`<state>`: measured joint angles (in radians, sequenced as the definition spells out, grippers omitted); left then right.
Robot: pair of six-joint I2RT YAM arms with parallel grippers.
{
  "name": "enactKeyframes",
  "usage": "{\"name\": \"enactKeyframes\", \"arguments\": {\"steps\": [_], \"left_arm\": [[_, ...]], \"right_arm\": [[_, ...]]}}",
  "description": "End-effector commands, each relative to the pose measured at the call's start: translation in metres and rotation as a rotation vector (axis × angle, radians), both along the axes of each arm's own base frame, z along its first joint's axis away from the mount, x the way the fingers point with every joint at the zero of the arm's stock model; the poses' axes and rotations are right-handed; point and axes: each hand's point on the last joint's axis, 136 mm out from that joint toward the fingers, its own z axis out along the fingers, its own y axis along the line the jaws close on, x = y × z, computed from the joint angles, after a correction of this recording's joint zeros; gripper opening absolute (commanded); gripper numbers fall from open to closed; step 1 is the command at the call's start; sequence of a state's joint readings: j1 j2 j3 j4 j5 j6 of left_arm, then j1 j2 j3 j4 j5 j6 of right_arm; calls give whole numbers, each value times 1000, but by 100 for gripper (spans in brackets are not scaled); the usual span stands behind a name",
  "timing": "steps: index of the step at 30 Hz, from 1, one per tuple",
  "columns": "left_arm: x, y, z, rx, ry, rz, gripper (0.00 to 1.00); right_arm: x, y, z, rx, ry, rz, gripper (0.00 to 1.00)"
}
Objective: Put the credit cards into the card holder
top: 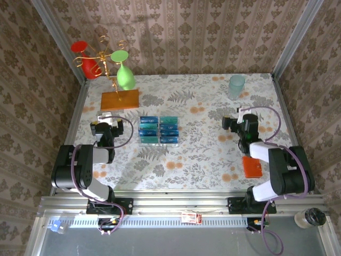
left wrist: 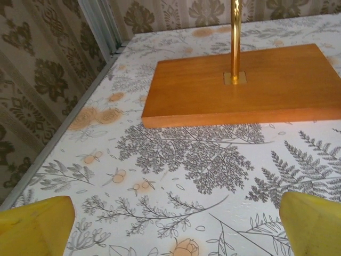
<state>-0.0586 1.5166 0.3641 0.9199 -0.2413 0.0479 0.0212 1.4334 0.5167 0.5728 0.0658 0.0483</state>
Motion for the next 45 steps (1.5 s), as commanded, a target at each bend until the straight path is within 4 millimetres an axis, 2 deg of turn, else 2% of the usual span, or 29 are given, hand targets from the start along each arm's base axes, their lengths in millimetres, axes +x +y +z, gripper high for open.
{"name": "enactKeyframes", "arguments": {"steps": [1,5,9,12,15,21,24,27,30,35,45], "left_arm": [[-2,8,19,-11,-24,59,100],[-5,17,41,-12,-16,108,100],[-17,23,64,-127,7,199,100],[-33,15,66,-283,68,224,100],[-46,-12,64,-456,111,135,100],[-68,-75,58,-726,168,-125,100],[-74,-99,56,-796,186,-231,100],[-76,-117,52,-850,196,-308,100],[-74,-129,46,-873,209,-355,100],[-69,-145,37,-879,254,-410,100],[-65,-166,19,-859,300,-440,100]], "right_arm": [[2,0,44,16,-32,1,100],[-3,-12,79,189,-68,-145,100],[-14,-18,82,473,16,-338,100],[-12,10,78,536,78,-200,100],[-20,49,60,550,202,-70,99],[-63,138,30,375,391,166,93],[-83,172,14,277,457,235,93],[-98,196,-2,155,529,277,91],[-108,214,-25,24,593,304,90],[-112,233,-42,-64,621,327,90],[-109,243,-63,-94,649,315,91]]}}
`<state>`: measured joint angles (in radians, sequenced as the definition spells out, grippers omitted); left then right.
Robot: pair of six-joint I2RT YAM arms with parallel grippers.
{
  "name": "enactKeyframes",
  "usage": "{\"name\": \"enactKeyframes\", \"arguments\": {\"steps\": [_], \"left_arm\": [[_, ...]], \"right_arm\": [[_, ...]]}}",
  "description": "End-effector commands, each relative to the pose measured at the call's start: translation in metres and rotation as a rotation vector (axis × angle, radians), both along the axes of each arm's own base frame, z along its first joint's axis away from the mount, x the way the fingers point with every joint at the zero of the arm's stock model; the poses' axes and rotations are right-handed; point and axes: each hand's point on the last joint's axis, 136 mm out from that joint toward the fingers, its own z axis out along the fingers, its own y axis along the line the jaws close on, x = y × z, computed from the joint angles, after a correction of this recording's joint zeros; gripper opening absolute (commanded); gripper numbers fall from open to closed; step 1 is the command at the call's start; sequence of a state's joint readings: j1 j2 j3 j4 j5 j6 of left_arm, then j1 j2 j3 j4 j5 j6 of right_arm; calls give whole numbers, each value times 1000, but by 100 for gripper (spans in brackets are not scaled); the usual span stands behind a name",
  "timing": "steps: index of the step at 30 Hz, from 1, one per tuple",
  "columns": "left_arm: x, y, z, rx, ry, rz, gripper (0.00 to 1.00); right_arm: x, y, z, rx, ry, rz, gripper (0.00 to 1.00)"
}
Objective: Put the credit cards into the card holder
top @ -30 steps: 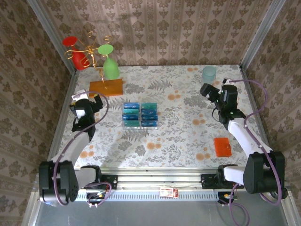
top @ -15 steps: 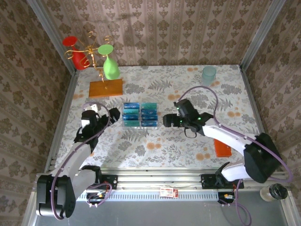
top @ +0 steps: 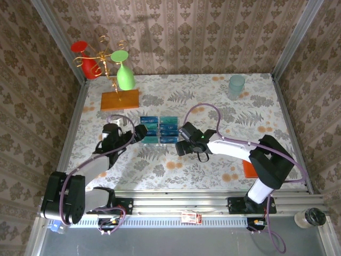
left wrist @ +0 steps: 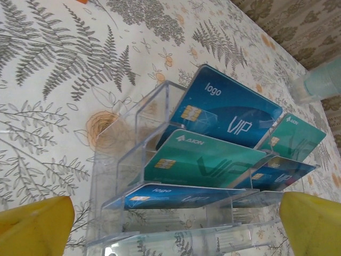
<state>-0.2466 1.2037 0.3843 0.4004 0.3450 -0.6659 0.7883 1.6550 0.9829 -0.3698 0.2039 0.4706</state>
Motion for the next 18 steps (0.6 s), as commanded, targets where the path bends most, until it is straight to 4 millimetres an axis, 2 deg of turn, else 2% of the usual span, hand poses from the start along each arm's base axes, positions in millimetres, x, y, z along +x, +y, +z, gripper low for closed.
{"name": "enactKeyframes", "arguments": {"steps": [1,10,18], "left_arm": [[8,-8,13,-20,-52,-16,100],[15,-19,5,8,-43,-33,100],[24,-37,0,26,-42,-57,100]], "right_arm": [[6,0,-2,-40,-15,-14,91],[20,5,-11,-61,-26,-37,91],[38,-10,-15,-78,-32,-116,92]]}}
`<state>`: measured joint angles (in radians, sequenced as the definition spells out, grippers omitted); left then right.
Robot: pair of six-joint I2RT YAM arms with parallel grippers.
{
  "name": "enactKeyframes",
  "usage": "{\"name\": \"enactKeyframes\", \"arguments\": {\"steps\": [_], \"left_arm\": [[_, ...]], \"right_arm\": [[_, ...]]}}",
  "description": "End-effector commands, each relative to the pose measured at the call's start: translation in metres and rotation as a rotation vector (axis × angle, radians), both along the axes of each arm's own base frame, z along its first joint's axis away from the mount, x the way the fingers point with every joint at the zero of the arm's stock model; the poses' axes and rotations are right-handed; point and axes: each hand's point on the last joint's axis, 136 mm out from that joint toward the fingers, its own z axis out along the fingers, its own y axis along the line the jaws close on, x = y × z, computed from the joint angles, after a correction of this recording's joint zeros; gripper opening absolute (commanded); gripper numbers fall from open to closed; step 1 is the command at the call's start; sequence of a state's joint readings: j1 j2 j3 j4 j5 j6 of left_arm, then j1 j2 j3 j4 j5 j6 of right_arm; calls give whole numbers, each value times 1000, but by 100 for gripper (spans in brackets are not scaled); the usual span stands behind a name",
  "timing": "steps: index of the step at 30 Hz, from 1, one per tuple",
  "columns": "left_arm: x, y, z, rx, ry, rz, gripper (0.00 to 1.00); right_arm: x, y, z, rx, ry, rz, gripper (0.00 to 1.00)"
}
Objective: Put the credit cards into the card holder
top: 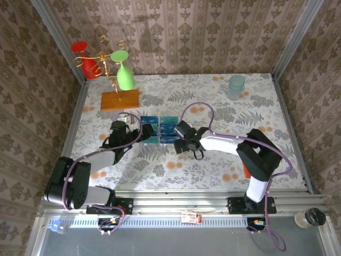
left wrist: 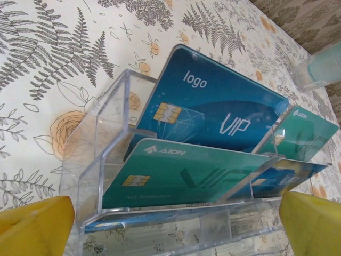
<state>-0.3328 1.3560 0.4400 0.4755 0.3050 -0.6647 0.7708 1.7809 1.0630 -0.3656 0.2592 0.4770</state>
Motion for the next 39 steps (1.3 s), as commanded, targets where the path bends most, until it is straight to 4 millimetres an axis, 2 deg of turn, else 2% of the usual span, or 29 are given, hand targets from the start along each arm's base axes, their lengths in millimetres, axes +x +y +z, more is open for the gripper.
{"name": "enactKeyframes", "arguments": {"steps": [1,10,13,14,17,27,34,39], "left_arm": [[14,-11,12,1,-55,-10,100],[33,-44,10,7,-62,-46,100],[45,-57,12,8,-72,-57,100],[43,-72,14,5,-75,-90,100],[52,-92,16,3,-84,-120,100],[67,-133,20,-12,-95,-169,100],[65,-135,23,-10,-105,-173,100],[61,-121,37,-26,-122,-160,100]], "right_arm": [[16,-15,1,-18,-25,-82,92],[33,-61,-6,-22,13,-224,91],[38,-77,-6,-9,26,-275,92],[39,-82,-5,-6,29,-289,92],[44,-95,-2,-6,32,-321,92],[52,-120,2,-35,32,-375,92],[52,-117,12,-13,43,-334,92],[36,-119,29,15,50,-327,92]]}}
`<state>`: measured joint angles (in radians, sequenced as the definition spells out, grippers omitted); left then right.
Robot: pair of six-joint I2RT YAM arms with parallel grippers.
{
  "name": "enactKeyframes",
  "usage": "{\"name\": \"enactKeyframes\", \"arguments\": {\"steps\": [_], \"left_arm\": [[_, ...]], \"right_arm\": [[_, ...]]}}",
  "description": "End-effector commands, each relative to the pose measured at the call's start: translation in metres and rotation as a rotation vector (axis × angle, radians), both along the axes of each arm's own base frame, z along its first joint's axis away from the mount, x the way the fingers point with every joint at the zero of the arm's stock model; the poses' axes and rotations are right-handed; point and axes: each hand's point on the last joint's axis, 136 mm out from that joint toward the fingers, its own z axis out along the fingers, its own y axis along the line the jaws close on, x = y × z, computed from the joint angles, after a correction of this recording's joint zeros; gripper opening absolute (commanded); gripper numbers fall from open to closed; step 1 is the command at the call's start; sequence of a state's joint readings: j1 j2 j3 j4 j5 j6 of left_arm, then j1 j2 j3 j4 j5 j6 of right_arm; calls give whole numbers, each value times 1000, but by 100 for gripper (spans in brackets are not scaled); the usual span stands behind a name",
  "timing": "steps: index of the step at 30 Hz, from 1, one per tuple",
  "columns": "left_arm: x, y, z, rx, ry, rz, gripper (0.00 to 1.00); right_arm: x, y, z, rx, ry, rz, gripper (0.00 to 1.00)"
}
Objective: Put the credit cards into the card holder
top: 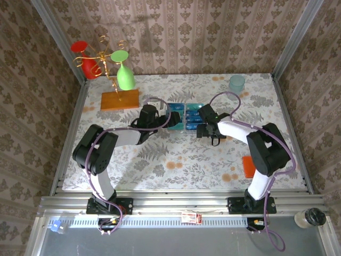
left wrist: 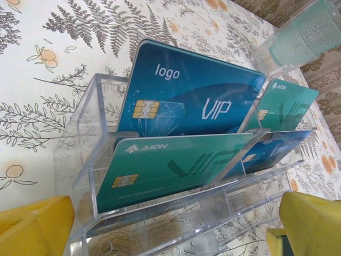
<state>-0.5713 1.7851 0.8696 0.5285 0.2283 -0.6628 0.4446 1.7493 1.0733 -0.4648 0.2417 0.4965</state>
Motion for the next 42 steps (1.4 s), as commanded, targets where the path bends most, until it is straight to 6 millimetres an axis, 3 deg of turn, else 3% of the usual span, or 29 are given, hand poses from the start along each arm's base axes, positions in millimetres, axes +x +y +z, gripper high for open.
{"name": "enactKeyframes", "arguments": {"steps": [1,8,13,18,23,29,35,42], "left_arm": [[0,10,31,-46,-61,15,100],[-14,45,53,-98,-55,41,100],[-35,62,56,-113,-38,70,100],[-66,74,55,-86,-20,106,100],[-95,75,51,-5,-10,101,100],[-113,67,62,11,-44,69,100],[-116,67,72,13,-70,65,100],[-116,60,73,22,-81,55,100]], "right_arm": [[-13,-3,26,32,-15,6,92],[-48,-18,43,99,-27,-63,93],[-61,-46,54,149,-17,-175,93],[-75,-106,60,108,-20,-375,94],[-99,-164,54,102,-12,-599,96],[-125,-207,34,160,25,-806,100],[-136,-216,14,206,74,-845,100],[-136,-198,-9,299,139,-805,99]]}}
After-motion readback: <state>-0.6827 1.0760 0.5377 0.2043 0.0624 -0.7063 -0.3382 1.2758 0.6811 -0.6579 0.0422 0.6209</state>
